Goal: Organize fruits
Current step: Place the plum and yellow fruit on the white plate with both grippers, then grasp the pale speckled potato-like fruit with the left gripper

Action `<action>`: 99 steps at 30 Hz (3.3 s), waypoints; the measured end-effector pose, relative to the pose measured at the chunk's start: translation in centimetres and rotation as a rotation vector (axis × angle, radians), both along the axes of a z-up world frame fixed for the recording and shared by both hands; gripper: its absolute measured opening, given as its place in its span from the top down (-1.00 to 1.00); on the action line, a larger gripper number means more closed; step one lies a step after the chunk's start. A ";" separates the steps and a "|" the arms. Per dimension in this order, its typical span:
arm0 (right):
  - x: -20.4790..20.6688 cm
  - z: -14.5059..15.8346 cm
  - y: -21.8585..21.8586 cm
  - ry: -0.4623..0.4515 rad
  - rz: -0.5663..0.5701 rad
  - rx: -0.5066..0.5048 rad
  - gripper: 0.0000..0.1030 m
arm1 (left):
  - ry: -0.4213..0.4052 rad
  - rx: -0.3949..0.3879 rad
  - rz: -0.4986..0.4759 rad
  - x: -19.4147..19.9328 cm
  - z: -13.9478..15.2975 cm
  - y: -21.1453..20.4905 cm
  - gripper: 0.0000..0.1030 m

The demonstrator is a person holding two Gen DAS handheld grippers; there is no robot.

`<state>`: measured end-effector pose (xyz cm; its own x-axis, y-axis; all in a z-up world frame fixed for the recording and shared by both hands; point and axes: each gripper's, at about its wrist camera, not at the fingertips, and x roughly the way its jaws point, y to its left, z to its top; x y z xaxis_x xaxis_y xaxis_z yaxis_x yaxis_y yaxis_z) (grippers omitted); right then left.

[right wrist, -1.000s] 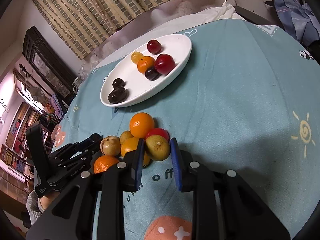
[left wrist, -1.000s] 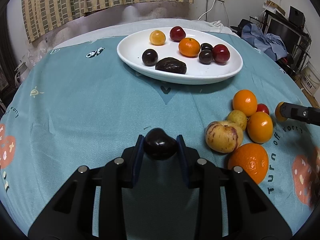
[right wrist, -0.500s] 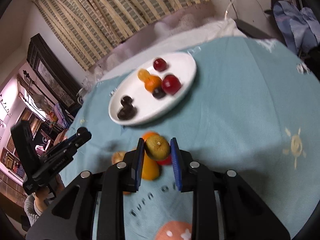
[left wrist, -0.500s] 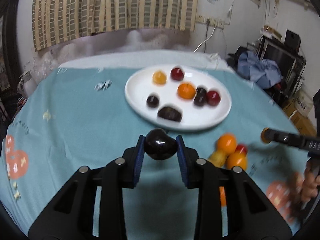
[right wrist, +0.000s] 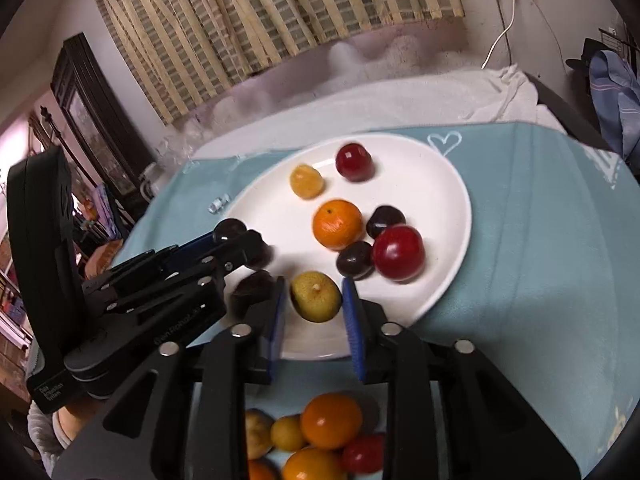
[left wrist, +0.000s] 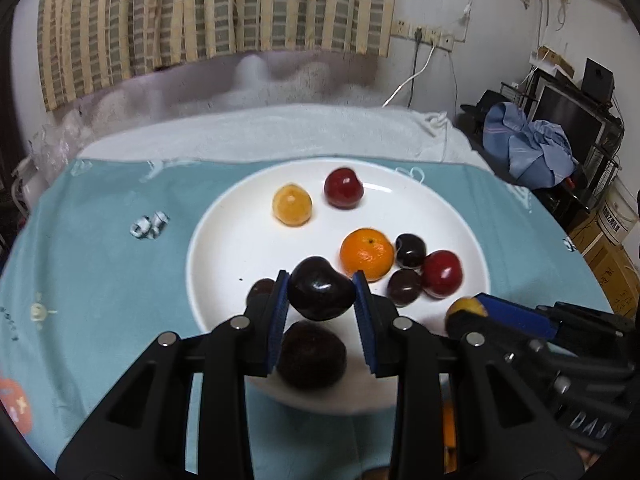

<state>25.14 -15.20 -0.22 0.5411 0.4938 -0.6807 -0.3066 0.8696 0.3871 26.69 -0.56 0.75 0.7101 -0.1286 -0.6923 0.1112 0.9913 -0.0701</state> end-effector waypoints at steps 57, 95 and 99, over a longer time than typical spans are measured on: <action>-8.9 0.9 -8.9 0.073 -0.151 0.207 -0.24 | -0.017 0.072 0.107 -12.5 -1.1 5.9 -0.82; -8.7 0.7 -8.3 0.065 -0.143 0.173 -0.24 | 0.034 0.155 -0.085 -10.1 -4.4 0.3 0.09; -8.6 0.3 -7.8 0.070 -0.125 0.150 -0.24 | 0.060 0.113 -0.083 -9.4 -4.8 0.5 0.13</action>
<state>16.58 -22.95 0.12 0.5586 0.5247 -0.6424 -0.1679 0.8300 0.5319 17.30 -0.02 -4.04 0.6575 -0.1041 -0.7463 0.1921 0.9808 0.0325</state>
